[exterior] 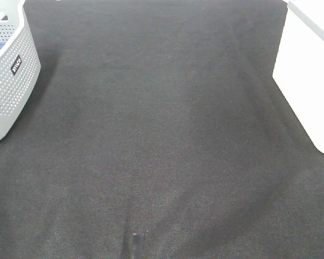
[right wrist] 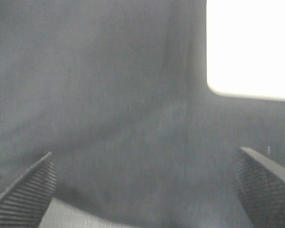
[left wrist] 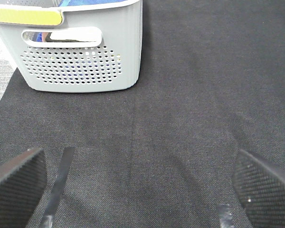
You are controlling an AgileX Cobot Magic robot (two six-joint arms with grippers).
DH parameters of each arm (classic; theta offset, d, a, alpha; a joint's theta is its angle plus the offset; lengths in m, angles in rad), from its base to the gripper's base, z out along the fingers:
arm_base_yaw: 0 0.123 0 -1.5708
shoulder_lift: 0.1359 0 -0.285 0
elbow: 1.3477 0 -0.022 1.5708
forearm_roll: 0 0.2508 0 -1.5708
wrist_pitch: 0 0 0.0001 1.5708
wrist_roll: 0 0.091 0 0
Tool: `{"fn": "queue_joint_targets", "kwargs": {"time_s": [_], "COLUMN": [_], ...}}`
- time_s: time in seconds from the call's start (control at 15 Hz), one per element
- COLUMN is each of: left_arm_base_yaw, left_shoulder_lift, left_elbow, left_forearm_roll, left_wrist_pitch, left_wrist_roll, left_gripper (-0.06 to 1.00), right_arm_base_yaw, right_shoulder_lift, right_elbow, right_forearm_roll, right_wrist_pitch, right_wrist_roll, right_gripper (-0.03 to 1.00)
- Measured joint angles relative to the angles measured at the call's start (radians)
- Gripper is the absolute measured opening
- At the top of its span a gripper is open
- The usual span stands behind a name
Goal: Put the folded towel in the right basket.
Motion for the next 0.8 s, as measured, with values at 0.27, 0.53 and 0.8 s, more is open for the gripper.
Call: {"fn": "queue_joint_targets", "kwargs": {"time_s": [0.27, 0.53, 0.8], "left_arm_base_yaw": [0.000, 0.000, 0.000], "left_shoulder_lift": [0.000, 0.000, 0.000], "left_elbow": [0.000, 0.000, 0.000], "left_forearm_roll": [0.001, 0.001, 0.001], "left_wrist_pitch": [0.000, 0.000, 0.000], "left_wrist_roll": [-0.001, -0.001, -0.001], "left_gripper": [0.99, 0.99, 0.99], "right_arm_base_yaw": [0.000, 0.000, 0.000], "right_shoulder_lift": [0.000, 0.000, 0.000], "right_elbow": [0.002, 0.002, 0.002], "right_forearm_roll": [-0.007, 0.003, 0.003], "right_wrist_pitch": [0.000, 0.000, 0.000], "right_wrist_roll": [0.002, 0.026, 0.026], "right_gripper": [0.96, 0.96, 0.96]}}
